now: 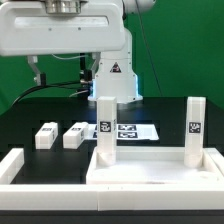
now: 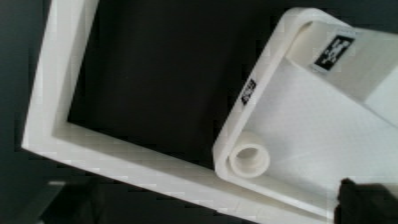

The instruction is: Assemble desk

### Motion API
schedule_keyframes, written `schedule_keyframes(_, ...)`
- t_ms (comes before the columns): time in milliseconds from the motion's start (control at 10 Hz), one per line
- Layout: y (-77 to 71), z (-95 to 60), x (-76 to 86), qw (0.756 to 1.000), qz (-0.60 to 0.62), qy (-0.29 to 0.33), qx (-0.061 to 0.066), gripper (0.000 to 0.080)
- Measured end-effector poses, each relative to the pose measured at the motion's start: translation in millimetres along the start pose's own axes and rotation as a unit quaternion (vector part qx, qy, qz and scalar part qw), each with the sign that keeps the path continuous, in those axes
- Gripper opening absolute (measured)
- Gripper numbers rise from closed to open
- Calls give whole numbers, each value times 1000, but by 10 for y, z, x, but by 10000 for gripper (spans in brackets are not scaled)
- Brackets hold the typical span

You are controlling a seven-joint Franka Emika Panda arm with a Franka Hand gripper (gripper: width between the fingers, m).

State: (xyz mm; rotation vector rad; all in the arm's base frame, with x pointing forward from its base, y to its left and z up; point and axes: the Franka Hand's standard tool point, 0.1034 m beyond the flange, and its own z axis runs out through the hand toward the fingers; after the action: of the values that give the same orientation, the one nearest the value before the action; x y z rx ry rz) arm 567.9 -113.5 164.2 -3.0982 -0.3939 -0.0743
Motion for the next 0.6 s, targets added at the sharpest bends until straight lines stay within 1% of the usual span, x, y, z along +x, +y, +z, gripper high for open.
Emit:
schedule_keyframes(100, 7, 23, -42, 1000, 23, 3, 7, 648)
schedule_keyframes(200, 67, 116, -242, 997, 78, 7, 20, 648)
schedule_keyframes(300, 125, 239, -468, 992, 128, -1, 20, 648)
schedule_keyframes(400, 193, 373, -648, 988, 156, -6, 20, 648)
schedule_keyframes(500, 239, 462, -765, 976, 214, -16, 45, 648)
schedule_keyframes(600, 308, 498, -783, 959, 275, -21, 71, 648)
